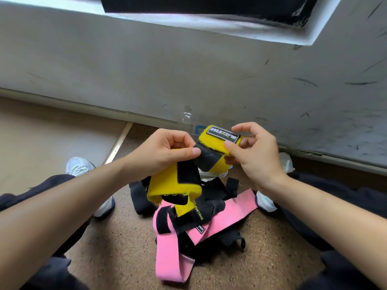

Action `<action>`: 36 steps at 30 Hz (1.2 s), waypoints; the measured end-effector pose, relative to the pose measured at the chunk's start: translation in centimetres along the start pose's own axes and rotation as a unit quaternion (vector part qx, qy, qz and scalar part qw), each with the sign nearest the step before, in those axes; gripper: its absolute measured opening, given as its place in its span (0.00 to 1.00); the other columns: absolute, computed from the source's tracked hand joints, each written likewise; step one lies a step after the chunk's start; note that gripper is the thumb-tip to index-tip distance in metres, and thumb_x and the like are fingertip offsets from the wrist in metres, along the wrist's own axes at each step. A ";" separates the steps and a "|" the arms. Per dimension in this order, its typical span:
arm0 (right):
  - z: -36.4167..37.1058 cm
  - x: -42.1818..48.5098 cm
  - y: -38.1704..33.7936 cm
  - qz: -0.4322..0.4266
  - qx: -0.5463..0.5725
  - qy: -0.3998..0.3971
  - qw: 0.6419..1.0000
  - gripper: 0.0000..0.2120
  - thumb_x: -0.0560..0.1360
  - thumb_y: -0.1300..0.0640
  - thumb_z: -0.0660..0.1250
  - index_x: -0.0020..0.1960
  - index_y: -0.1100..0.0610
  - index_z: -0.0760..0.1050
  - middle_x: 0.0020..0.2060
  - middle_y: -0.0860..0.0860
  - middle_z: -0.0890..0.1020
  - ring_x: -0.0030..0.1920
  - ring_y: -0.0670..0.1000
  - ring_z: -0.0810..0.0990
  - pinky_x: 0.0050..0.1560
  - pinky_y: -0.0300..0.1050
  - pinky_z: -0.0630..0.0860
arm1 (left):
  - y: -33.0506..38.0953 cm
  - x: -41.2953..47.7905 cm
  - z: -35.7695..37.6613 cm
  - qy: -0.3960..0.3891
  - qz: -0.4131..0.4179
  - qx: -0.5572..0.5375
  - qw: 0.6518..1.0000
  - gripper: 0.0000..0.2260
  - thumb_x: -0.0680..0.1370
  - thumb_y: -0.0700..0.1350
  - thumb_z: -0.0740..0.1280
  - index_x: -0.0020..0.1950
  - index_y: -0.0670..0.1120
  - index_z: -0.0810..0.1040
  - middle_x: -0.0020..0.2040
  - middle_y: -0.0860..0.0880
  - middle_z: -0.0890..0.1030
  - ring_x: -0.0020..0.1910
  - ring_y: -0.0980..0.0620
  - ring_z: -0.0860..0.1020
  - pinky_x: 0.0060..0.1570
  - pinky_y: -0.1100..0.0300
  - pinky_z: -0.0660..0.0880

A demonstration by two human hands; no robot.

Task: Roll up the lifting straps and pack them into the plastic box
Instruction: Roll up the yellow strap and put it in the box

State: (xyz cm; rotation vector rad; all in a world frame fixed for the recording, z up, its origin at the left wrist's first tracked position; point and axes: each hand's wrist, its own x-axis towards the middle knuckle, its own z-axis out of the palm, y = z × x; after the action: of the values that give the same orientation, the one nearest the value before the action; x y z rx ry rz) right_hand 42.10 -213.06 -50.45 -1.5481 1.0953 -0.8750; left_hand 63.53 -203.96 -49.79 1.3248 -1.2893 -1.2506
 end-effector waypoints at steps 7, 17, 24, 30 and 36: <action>-0.9 1.6 -2.8 -0.194 -0.203 -0.268 0.921 0.21 0.71 0.53 0.76 0.62 0.46 0.79 0.54 0.42 0.81 0.57 0.38 0.77 0.57 0.31 0.70 | 1.1 -0.3 -0.6 -0.030 0.067 0.142 0.987 0.10 0.76 0.50 0.74 0.43 0.44 0.82 0.35 0.37 0.77 0.35 0.50 0.71 0.36 0.56 0.66; 0.7 2.4 -3.1 -0.108 -0.195 -0.379 0.898 0.10 0.70 0.50 0.75 0.47 0.55 0.81 0.42 0.56 0.83 0.45 0.56 0.81 0.52 0.56 0.76 | 1.1 -0.4 -1.4 -0.049 0.039 0.145 0.987 0.05 0.76 0.47 0.73 0.44 0.46 0.85 0.37 0.51 0.83 0.37 0.58 0.78 0.39 0.65 0.74; -1.0 2.9 -2.2 -0.051 -0.036 -0.359 0.931 0.08 0.77 0.63 0.72 0.42 0.66 0.78 0.33 0.49 0.80 0.35 0.42 0.76 0.38 0.34 0.72 | 2.1 0.2 -3.7 0.077 0.015 0.032 0.996 0.04 0.74 0.46 0.72 0.44 0.46 0.84 0.39 0.50 0.84 0.38 0.54 0.82 0.39 0.62 0.79; -1.0 3.4 -2.1 0.038 0.122 -0.396 0.909 0.12 0.76 0.62 0.67 0.59 0.63 0.81 0.48 0.52 0.87 0.48 0.47 0.85 0.50 0.39 0.80 | 2.3 0.2 -4.8 0.071 0.026 -0.029 0.997 0.02 0.72 0.45 0.73 0.43 0.50 0.85 0.39 0.50 0.84 0.38 0.55 0.82 0.39 0.63 0.80; 1.7 4.0 -2.7 0.067 0.148 -0.538 0.827 0.17 0.81 0.66 0.61 0.68 0.62 0.75 0.59 0.58 0.82 0.59 0.56 0.81 0.63 0.50 0.77 | 2.4 0.5 -3.9 -0.006 0.057 -0.048 0.997 0.13 0.66 0.53 0.82 0.45 0.50 0.85 0.36 0.49 0.82 0.35 0.54 0.81 0.38 0.63 0.79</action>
State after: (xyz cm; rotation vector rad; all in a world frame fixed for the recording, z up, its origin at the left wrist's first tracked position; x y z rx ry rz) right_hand 45.55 -216.03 -48.18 -1.3410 0.2022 0.0259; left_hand 67.13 -204.88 -47.07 1.1623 -1.2776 -1.2271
